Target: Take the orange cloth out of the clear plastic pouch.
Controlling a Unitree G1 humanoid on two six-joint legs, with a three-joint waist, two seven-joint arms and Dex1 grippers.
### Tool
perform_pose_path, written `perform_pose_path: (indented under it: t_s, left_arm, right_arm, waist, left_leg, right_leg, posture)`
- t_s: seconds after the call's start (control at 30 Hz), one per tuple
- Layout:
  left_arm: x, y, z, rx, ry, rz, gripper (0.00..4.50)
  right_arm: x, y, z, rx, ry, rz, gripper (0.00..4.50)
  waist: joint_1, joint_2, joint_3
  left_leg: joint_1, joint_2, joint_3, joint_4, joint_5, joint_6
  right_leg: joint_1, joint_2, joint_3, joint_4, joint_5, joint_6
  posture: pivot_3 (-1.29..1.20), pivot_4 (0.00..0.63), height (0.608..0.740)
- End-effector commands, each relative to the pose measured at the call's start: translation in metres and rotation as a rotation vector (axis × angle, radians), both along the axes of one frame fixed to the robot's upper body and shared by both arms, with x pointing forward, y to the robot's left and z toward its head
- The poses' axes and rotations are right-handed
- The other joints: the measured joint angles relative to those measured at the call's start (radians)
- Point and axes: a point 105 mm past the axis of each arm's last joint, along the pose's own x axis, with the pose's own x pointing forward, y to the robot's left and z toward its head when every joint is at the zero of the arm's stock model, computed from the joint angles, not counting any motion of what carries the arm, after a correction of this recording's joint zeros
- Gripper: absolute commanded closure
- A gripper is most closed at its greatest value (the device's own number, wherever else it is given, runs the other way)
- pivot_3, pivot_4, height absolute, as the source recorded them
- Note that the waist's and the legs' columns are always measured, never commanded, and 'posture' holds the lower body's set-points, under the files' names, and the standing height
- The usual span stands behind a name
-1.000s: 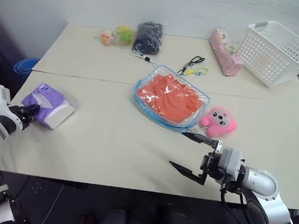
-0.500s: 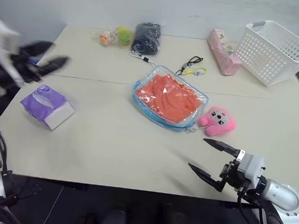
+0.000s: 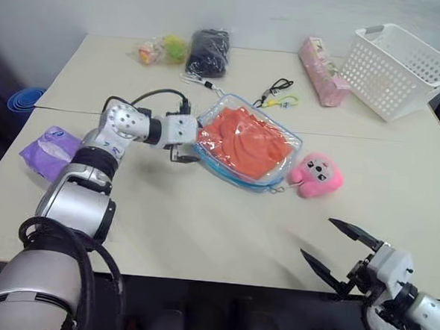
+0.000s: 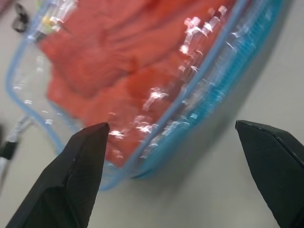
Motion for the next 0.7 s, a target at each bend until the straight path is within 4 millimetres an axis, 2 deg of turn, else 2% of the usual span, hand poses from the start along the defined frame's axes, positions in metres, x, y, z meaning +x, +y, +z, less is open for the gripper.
perform_pose_path:
  t_s: [0.03,0.17,0.27,0.47,0.7]
  left_arm:
    - [0.007,-0.006,0.02,0.017,-0.074,0.001,0.03]
    - [0.018,-0.008,0.02,0.022,-0.142,0.082,0.03]
    - [0.025,-0.011,0.019,-0.015,-0.17,0.141,0.55]
    - [0.024,-0.002,-0.002,0.025,-0.13,0.18,2.33]
    - [0.012,0.013,-0.011,-0.099,0.018,0.19,4.26]
  right_arm:
    - [-0.005,0.0,0.014,-0.011,-0.077,-0.037,0.0]
    - [-0.006,0.001,0.011,-0.012,-0.078,-0.053,0.0]
    - [-0.006,0.002,0.01,-0.008,-0.083,-0.057,0.0]
    - [-0.006,0.003,0.009,-0.01,-0.084,-0.06,0.0]
    - [-0.005,0.001,0.009,-0.02,-0.085,-0.055,0.0]
  waist:
    - [0.003,0.0,0.0]
    - [0.008,0.0,0.0]
    - [0.014,0.0,0.0]
    - [0.016,0.0,0.0]
    - [0.015,0.0,0.0]
  left_leg:
    - [0.0,0.0,-0.001,0.0,0.0,0.0]
    - [0.001,0.0,-0.001,0.001,0.0,0.0]
    - [0.001,0.0,-0.001,0.001,0.0,0.0]
    - [0.001,0.0,-0.001,0.001,0.0,0.0]
    - [0.002,0.0,-0.001,0.001,0.0,-0.001]
  right_leg:
    - [0.0,0.0,0.0,0.0,0.0,0.0]
    - [0.001,0.0,-0.001,0.001,0.0,0.0]
    - [0.001,-0.001,-0.001,0.001,0.0,0.001]
    - [0.001,0.0,-0.001,0.001,0.0,0.001]
    - [0.001,0.0,-0.001,0.002,0.0,0.001]
  posture:
    - [0.0,0.15,0.74]
    - [0.0,0.15,0.74]
    - [0.0,0.15,0.74]
    - [0.0,0.15,0.74]
    - [0.0,0.15,0.74]
